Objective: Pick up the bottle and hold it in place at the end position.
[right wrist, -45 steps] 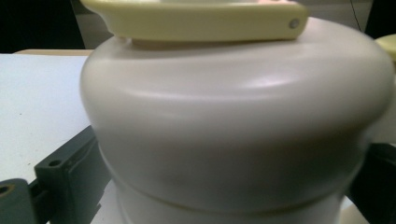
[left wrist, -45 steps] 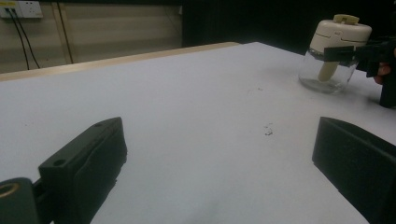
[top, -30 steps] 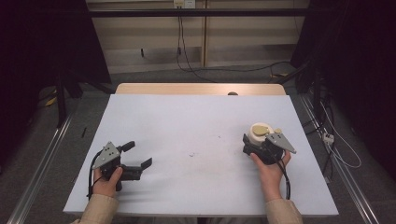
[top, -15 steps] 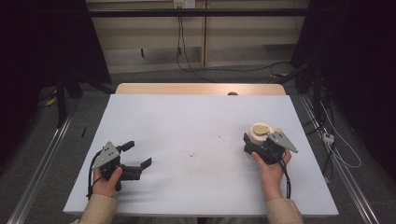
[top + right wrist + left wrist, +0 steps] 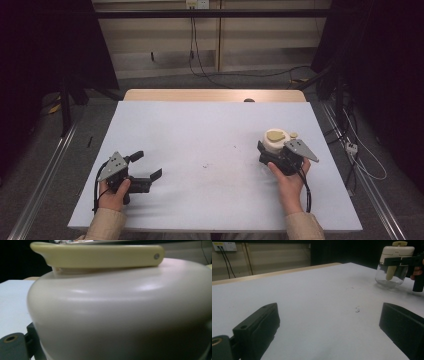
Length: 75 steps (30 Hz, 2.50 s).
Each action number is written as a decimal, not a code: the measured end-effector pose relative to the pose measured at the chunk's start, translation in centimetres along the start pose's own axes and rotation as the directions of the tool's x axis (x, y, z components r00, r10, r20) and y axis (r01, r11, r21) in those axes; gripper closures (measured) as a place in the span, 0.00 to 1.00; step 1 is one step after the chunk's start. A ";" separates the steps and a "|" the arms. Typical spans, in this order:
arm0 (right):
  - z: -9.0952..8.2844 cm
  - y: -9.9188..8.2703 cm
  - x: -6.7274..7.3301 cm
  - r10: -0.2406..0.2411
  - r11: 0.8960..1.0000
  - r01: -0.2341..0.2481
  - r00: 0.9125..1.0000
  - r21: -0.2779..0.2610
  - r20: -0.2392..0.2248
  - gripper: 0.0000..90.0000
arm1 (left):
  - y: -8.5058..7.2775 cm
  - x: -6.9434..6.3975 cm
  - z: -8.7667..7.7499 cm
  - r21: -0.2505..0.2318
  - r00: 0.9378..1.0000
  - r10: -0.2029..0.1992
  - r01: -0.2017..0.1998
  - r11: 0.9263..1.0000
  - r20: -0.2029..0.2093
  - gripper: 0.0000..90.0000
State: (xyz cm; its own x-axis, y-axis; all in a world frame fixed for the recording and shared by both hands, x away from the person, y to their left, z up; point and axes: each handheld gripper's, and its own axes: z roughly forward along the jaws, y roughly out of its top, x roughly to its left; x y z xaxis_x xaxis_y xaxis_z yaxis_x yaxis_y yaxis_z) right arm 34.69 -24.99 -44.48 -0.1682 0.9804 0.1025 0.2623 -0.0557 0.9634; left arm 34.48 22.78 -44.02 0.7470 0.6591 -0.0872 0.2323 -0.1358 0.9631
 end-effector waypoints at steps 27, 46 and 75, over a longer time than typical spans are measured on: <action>2.0 1.3 3.3 -0.042 0.999 0.043 0.995 0.009 -0.091 0.07 | 0.0 0.1 -0.2 -0.033 0.999 -0.031 0.031 0.999 -0.006 0.03; 3.6 1.5 5.3 -0.051 0.998 0.056 0.988 0.032 -0.143 0.07 | 0.0 0.2 -0.7 -0.044 0.999 -0.049 0.048 0.998 -0.006 0.03; 6.1 2.4 7.6 -0.046 0.997 0.056 0.982 0.045 -0.182 0.07 | -0.1 0.3 -0.6 -0.043 0.999 -0.052 0.052 0.998 0.006 0.03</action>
State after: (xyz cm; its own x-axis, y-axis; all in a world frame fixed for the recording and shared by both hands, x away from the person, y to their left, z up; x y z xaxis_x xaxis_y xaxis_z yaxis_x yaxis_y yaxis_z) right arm 39.86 -16.54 -42.94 -0.3507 0.9310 0.1011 0.2950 0.0073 0.9555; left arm 34.27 23.44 -43.94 0.7376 0.6610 -0.1382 0.2439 -0.0700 0.9673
